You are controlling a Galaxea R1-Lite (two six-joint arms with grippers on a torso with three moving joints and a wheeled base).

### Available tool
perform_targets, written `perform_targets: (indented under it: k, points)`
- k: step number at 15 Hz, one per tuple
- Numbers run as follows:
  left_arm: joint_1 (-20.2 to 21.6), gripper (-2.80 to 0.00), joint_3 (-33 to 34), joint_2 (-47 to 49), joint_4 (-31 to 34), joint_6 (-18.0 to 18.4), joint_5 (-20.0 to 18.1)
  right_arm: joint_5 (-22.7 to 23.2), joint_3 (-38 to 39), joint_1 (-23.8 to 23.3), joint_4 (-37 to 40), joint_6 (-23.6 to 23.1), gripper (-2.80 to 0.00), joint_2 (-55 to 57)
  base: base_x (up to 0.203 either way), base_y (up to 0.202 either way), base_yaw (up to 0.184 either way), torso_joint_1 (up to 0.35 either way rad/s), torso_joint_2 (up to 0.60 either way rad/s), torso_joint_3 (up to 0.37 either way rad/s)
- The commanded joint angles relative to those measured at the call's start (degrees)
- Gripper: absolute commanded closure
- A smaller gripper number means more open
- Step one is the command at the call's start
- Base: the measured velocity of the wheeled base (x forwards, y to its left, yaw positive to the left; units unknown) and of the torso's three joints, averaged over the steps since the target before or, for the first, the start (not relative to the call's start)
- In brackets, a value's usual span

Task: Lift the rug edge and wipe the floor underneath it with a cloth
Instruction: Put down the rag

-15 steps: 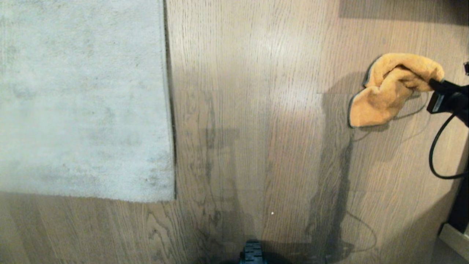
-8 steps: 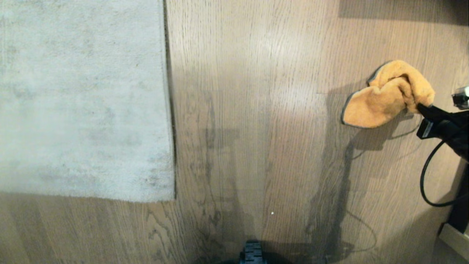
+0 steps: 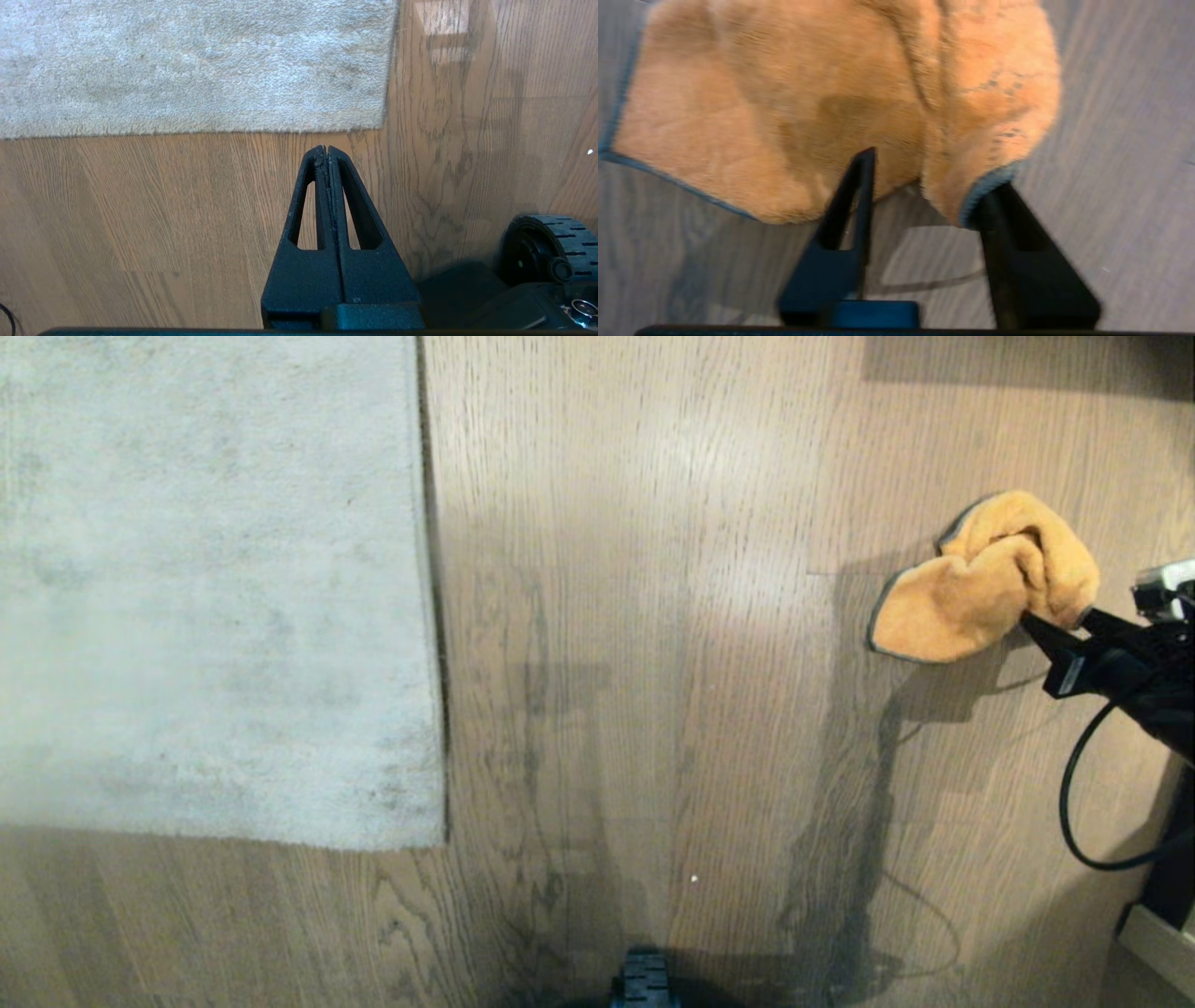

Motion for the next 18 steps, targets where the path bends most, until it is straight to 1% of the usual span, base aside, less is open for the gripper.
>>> perform_targets:
  k: [1, 4, 7, 9, 14, 18]
  points:
    - [0.0, 0.0, 0.0, 0.0, 0.0, 0.0, 0.0, 0.8, 0.0, 0.3, -0.7, -0.1, -2.8, -0.4, 0.0, 0.0, 0.0, 0.0, 0.0, 0.0]
    - [0.0, 0.0, 0.0, 0.0, 0.0, 0.0, 0.0, 2.5, 0.2, 0.7, -1.2, -0.2, -2.8, -1.7, 0.0, 0.0, 0.0, 0.0, 0.0, 0.0]
    - [0.0, 0.0, 0.0, 0.0, 0.0, 0.0, 0.0, 2.7, 2.3, 0.7, -0.4, -0.2, -2.8, -4.6, 0.0, 0.0, 0.0, 0.0, 0.0, 0.0]
    - [0.0, 0.0, 0.0, 0.0, 0.0, 0.0, 0.0, 2.7, 5.4, 0.7, 0.0, -0.3, -2.8, -7.4, 0.0, 0.0, 0.0, 0.0, 0.0, 0.0]
    - [0.0, 0.0, 0.0, 0.0, 0.0, 0.0, 0.0, 2.7, 15.6, 0.8, 3.6, -3.1, -2.8, -16.8, 0.0, 0.0, 0.0, 0.0, 0.0, 0.0]
    - [0.0, 0.0, 0.0, 0.0, 0.0, 0.0, 0.0, 2.8, 21.6, 0.8, 4.0, -3.4, -2.8, -22.5, 0.0, 0.0, 0.0, 0.0, 0.0, 0.0]
